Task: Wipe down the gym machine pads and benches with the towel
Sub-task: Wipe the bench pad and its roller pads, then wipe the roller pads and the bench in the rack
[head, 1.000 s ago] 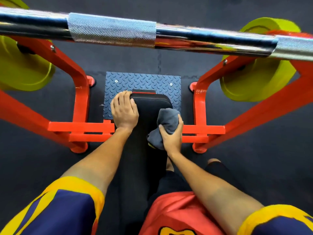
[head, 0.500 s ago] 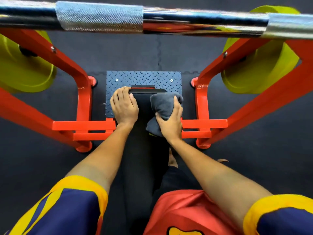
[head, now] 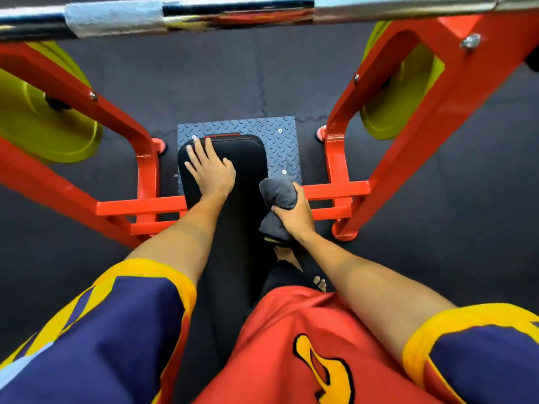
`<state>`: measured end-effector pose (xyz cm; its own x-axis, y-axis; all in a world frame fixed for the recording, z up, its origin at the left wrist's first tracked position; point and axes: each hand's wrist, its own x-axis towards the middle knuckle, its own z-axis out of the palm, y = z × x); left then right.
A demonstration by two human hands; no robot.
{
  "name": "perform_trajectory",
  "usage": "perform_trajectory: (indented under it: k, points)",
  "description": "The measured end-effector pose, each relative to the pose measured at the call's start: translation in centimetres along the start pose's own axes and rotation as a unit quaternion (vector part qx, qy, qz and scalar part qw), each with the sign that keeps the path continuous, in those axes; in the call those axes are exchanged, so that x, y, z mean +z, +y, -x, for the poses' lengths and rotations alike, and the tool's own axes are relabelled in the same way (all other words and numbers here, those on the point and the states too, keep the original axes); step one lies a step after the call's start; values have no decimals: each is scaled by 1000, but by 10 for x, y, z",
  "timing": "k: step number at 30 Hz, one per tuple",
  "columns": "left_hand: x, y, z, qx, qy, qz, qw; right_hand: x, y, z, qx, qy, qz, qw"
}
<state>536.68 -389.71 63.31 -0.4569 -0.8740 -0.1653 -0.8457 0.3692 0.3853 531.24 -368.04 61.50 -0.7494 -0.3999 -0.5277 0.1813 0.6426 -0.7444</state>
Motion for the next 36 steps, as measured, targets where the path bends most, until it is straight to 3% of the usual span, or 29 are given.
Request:
perform_trajectory:
  k: [5, 7, 11, 13, 16, 21, 28, 36]
  points:
    - [15, 47, 75, 53, -90, 57, 993, -45, 39, 35, -2, 24, -44, 999]
    - [22, 68, 104, 57, -164, 107, 979, -59, 48, 42, -7, 37, -54, 998]
    - [51, 115, 167, 52, -391, 267, 879, -110, 69, 64, -10, 74, -86, 993]
    - [54, 127, 179, 47, -434, 299, 848, -123, 71, 67, -9, 85, -96, 992]
    - [62, 171, 213, 126, -484, 290, 816, -167, 96, 85, 2, 138, -123, 983]
    - [106, 231, 241, 229, -506, 224, 801, -228, 125, 108, 1, 192, -126, 973]
    - [91, 338, 298, 317, -532, 224, 752, -310, 151, 154, 65, 288, -112, 949]
    - [97, 438, 354, 485, -550, 157, 662, -400, 155, 205, 61, 412, -58, 907]
